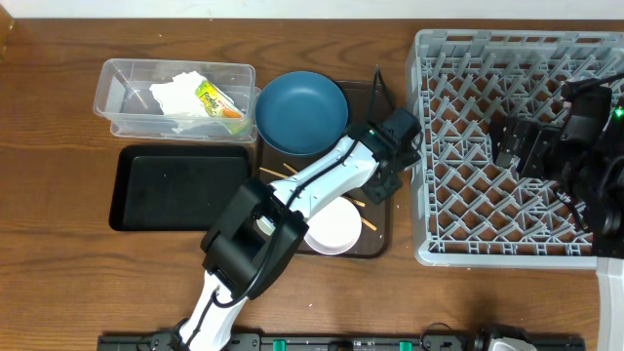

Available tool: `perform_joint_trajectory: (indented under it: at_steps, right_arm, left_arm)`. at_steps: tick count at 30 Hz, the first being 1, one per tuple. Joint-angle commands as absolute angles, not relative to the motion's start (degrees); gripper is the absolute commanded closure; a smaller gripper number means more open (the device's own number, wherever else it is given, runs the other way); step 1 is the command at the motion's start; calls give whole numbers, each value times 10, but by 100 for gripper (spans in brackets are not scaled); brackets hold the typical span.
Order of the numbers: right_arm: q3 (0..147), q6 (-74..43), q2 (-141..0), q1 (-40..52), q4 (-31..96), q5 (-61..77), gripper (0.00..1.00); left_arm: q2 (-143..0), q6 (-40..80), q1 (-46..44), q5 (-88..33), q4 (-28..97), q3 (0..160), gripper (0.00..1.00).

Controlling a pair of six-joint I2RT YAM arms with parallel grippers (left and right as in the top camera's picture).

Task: Sort waste into correct bins and load items into the dishwasher rack
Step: 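Lift the rice bowl with the left gripper and carry it over the black tray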

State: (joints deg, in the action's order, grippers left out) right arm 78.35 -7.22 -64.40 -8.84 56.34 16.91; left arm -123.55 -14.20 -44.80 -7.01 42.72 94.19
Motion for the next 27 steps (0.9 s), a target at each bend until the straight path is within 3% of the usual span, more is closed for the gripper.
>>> perform_joint_trajectory:
  at_steps: [1,3,11,27]
  right_arm:
    - [793,-77,-645,-91,565,169,1]
    - [793,-77,-645,-91,565,169,1]
    - [793,-76,-645,-91,565,169,1]
    - [793,-76,-645,-91,565,169,1]
  left_arm:
    - [-1244,-147,-449,-63,425,939,79]
    - [-1244,-147,-449,-63,425,939,86]
    - [-1244,-143,-450,-63,419,939,94]
    - [-1155,-44,-449,-64,425,972,94]
